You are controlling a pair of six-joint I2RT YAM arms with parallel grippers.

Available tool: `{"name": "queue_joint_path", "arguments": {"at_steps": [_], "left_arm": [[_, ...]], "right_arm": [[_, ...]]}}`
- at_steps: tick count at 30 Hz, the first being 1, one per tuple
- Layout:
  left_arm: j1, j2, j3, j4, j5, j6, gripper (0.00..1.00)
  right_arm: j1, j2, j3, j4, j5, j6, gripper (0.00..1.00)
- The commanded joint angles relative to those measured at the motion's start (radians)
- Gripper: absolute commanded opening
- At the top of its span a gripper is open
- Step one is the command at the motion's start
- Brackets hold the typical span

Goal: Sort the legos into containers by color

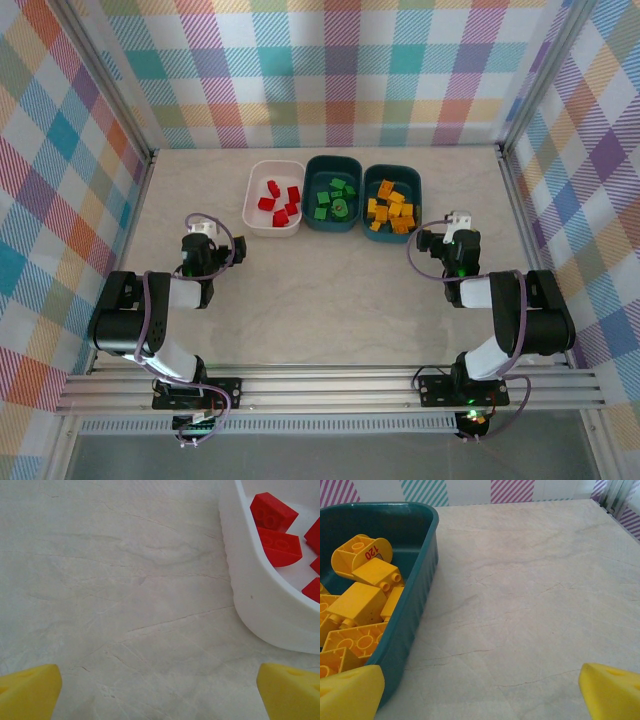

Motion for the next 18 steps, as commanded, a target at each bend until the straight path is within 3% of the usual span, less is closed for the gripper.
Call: {"name": "queue_joint_path", "arguments": {"at_steps": [1, 18], "left_arm": [[-0.010, -0.004, 0.017, 0.025, 0.006, 0.014, 1.00], [-0.021, -0.004, 0.018, 0.023, -0.014, 0.021, 1.00]], "right_arm": [[-0.005, -0.003, 0.008, 0.006, -0.015, 0.016, 1.00], [-0.005, -0.006, 0.003, 0.011, -0.015, 0.014, 1.00]]}}
